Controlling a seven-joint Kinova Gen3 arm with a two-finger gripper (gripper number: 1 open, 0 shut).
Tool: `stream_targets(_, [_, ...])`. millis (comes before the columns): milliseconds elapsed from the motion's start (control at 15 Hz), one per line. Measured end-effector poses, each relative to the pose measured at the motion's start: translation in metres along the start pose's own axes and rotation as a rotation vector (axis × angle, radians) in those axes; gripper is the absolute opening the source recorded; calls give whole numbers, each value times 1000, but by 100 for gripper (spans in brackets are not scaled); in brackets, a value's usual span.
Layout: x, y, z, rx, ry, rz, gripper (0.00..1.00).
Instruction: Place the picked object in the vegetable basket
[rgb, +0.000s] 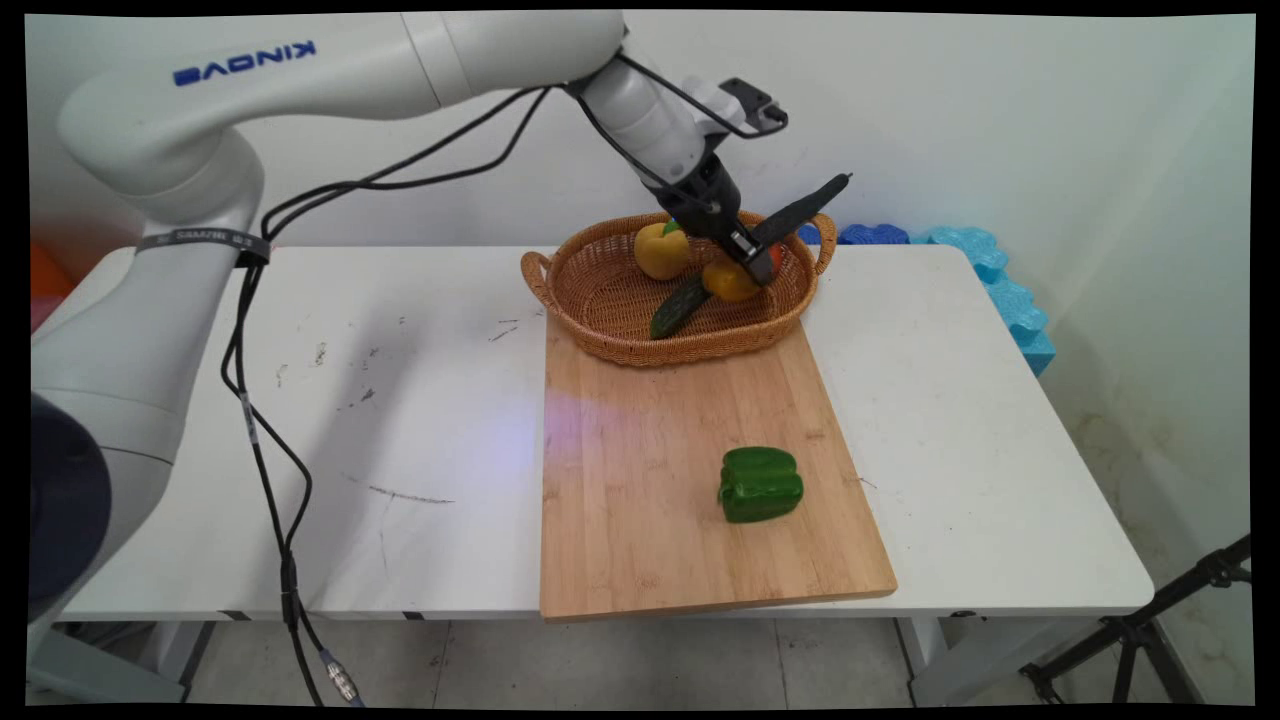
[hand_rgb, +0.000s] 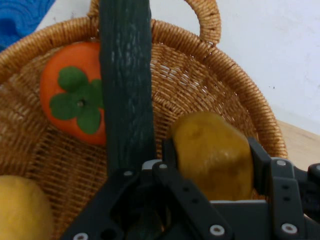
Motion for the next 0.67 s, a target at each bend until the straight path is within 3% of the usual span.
stream_targets(333, [-2, 1, 22, -11, -5, 0, 0])
stream_targets(400, [-2, 1, 24, -12, -4, 0, 100])
stream_targets(667, [-2, 2, 26, -18, 5, 10, 100])
